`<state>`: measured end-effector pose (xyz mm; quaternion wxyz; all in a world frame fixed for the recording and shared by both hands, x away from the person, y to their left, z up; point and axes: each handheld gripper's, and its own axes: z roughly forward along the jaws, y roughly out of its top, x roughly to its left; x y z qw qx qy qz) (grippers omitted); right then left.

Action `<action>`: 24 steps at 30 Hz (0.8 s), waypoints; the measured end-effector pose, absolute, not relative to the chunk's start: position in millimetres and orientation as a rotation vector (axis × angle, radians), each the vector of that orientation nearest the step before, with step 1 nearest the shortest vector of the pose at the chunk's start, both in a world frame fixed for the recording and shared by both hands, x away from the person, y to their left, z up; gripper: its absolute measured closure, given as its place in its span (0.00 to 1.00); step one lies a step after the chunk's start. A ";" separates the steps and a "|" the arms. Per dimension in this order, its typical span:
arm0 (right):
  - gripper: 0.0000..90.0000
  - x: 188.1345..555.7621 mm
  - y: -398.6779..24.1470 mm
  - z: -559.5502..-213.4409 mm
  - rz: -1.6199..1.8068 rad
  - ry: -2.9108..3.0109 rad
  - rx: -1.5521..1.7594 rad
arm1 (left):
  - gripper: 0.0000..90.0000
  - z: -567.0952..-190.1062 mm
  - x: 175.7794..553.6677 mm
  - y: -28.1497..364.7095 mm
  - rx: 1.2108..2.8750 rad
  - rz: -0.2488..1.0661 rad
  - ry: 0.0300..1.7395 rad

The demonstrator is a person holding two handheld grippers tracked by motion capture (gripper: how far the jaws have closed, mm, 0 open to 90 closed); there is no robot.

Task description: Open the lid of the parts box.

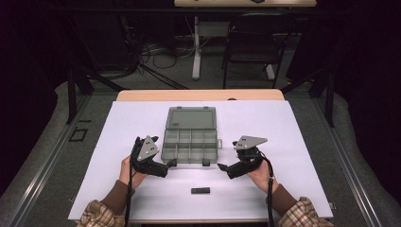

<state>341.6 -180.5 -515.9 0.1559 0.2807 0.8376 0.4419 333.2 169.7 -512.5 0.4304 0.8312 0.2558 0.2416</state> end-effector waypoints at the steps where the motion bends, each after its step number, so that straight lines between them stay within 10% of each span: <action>1: 0.00 339.6 -181.6 -516.5 1.273 2.399 0.803 | 0.00 -512.8 331.2 169.6 2.073 0.594 0.640; 24: 0.00 306.9 -206.4 -519.7 1.274 2.367 0.795 | 0.00 -521.0 313.7 164.7 2.144 0.526 0.621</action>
